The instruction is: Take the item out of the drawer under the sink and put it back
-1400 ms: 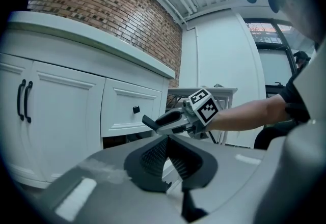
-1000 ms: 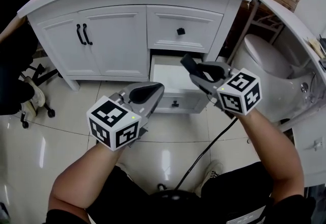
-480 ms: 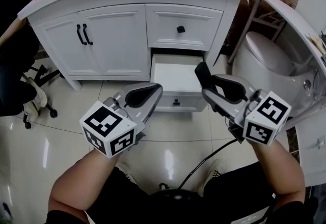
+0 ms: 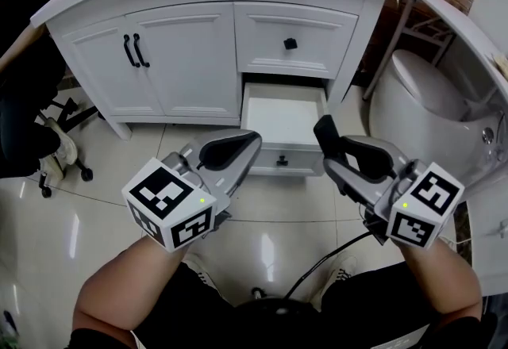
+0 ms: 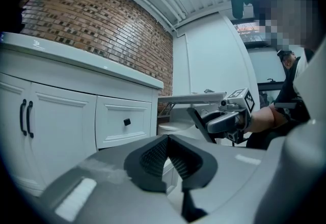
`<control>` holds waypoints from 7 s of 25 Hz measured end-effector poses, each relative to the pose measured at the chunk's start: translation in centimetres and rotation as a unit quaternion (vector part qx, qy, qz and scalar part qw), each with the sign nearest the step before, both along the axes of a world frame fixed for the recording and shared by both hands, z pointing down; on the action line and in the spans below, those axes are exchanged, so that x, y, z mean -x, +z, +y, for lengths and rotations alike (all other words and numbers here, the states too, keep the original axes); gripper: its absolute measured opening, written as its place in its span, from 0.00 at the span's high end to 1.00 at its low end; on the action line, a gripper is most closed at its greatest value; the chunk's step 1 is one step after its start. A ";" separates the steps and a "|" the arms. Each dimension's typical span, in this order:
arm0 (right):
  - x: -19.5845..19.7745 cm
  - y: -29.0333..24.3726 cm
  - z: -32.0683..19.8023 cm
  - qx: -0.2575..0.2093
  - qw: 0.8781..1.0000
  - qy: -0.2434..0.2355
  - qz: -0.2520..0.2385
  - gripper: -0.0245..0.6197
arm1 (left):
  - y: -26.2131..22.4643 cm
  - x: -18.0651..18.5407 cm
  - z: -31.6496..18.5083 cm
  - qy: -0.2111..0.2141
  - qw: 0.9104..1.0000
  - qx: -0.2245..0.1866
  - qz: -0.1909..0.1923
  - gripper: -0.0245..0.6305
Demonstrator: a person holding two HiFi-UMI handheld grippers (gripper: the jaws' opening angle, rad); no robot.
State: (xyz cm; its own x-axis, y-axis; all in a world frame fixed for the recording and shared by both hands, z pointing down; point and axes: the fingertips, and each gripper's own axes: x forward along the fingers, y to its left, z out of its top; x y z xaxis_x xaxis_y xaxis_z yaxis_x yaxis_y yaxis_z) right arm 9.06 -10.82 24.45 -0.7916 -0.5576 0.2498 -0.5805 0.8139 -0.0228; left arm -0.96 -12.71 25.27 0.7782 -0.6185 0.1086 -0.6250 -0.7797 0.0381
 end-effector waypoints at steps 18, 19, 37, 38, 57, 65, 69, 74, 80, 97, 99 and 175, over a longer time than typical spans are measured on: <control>0.3 0.7 -0.4 0.005 1.000 -0.006 0.003 0.71 | 0.3 -0.2 0.4 0.007 1.000 0.012 -0.003 0.95; 0.3 0.7 -0.4 0.006 1.000 -0.005 0.004 0.71 | 0.3 -0.1 0.4 0.005 1.000 0.012 -0.002 0.95; 0.1 1.1 -0.9 0.009 1.000 -0.002 0.008 0.71 | 0.5 0.3 0.2 0.000 1.000 0.014 -0.007 0.95; 0.1 1.2 -0.9 0.010 1.000 -0.002 0.008 0.71 | 0.5 0.3 0.2 0.000 1.000 0.014 -0.007 0.95; -0.1 0.7 -1.6 0.004 1.000 0.011 0.001 0.71 | 0.7 0.3 0.0 -0.005 1.000 0.016 -0.006 0.95; 0.6 0.7 -2.6 -0.006 0.999 0.003 0.036 0.71 | 0.5 0.5 0.1 -0.003 1.000 0.017 -0.002 0.95; 0.7 -0.1 -3.7 -0.014 0.999 0.006 0.044 0.71 | 0.7 0.7 -0.1 -0.005 1.000 0.024 0.002 0.95; 1.1 -1.7 -4.9 -0.013 0.999 0.006 0.033 0.71 | 0.6 0.8 -0.3 -0.003 1.000 0.026 0.008 0.95; 1.9 -2.3 -7.5 -0.019 0.999 0.005 0.045 0.71 | 0.8 1.2 -0.8 -0.006 1.000 0.028 0.008 0.95; 3.8 3.9 -18.3 -0.041 0.980 -0.018 0.194 0.71 | 1.5 1.2 -2.3 -0.001 0.999 0.035 0.001 0.95; 3.7 5.4 -19.7 -0.032 0.975 -0.019 0.218 0.71 | 1.7 1.2 -2.5 -0.003 0.999 0.036 -0.001 0.95; 4.1 4.8 -12.7 -0.027 0.986 -0.007 0.163 0.95 | 0.7 3.4 -2.6 -0.029 0.996 0.058 0.057 0.95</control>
